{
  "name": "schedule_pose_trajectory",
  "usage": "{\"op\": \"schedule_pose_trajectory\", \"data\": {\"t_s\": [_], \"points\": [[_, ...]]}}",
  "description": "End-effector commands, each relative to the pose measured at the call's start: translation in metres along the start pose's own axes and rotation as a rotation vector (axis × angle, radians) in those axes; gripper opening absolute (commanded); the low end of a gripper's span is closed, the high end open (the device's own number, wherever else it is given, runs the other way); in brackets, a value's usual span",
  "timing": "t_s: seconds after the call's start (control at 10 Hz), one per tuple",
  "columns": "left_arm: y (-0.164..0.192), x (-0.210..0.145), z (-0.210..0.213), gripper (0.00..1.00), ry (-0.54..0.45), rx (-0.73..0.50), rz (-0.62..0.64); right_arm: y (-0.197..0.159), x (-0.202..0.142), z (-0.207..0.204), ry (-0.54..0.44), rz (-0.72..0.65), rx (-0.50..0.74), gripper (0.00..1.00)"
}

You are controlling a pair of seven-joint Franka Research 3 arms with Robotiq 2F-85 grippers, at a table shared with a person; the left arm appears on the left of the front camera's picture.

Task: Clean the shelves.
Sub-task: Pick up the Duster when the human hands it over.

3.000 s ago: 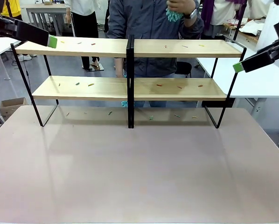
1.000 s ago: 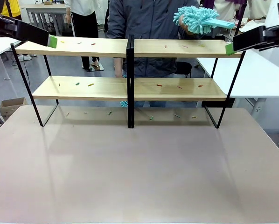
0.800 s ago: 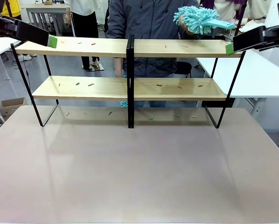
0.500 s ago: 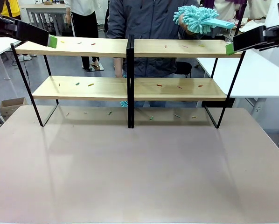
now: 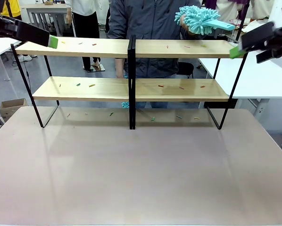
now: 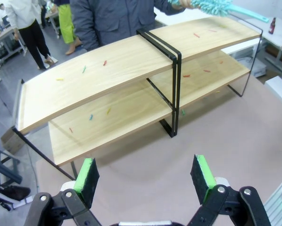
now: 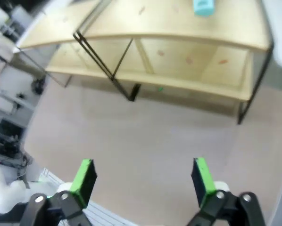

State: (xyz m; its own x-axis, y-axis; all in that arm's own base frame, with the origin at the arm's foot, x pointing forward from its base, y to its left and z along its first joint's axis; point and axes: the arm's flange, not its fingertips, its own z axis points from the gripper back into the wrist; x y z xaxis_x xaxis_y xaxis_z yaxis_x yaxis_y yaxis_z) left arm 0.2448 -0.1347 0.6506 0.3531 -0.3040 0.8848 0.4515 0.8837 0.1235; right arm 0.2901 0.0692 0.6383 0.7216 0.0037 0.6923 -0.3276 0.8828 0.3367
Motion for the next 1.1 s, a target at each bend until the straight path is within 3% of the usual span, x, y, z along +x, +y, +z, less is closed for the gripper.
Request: {"op": "schedule_pose_trajectory", "data": {"t_s": [0.0, 0.1, 0.2, 0.3, 0.4, 0.6, 0.7, 1.0], "points": [[0.0, 0.0, 0.001, 1.0, -0.002, -0.002, -0.003, -0.066, 0.058, 0.015, 0.333, -0.455, 0.391, 1.0], [0.0, 0.0, 0.001, 1.0, -0.002, -0.002, -0.003, 0.0, 0.0, 0.0, 0.0, 0.0, 0.0, 1.0], [0.0, 0.0, 0.001, 1.0, -0.002, -0.002, -0.003, -0.046, 0.024, 0.002, 0.051, -0.09, 0.123, 1.0], [0.0, 0.0, 0.001, 1.0, -0.002, -0.002, -0.003, -0.046, 0.037, -0.006, 0.049, -0.144, 0.182, 1.0], [0.0, 0.0, 0.001, 1.0, -0.002, -0.002, -0.003, -0.078, 0.073, -0.024, 0.106, -0.368, 0.344, 1.0], [0.0, 0.0, 0.001, 1.0, -0.002, -0.002, -0.003, -0.123, 0.131, -0.067, 0.168, -0.621, 0.628, 1.0], [0.0, 0.0, 0.001, 1.0, -0.002, -0.002, -0.003, -0.137, 0.154, -0.094, 0.183, -0.755, 0.631, 1.0], [0.0, 0.0, 0.001, 1.0, -0.002, -0.002, -0.003, -0.143, 0.18, -0.14, 0.18, -0.834, 0.556, 1.0]]}}
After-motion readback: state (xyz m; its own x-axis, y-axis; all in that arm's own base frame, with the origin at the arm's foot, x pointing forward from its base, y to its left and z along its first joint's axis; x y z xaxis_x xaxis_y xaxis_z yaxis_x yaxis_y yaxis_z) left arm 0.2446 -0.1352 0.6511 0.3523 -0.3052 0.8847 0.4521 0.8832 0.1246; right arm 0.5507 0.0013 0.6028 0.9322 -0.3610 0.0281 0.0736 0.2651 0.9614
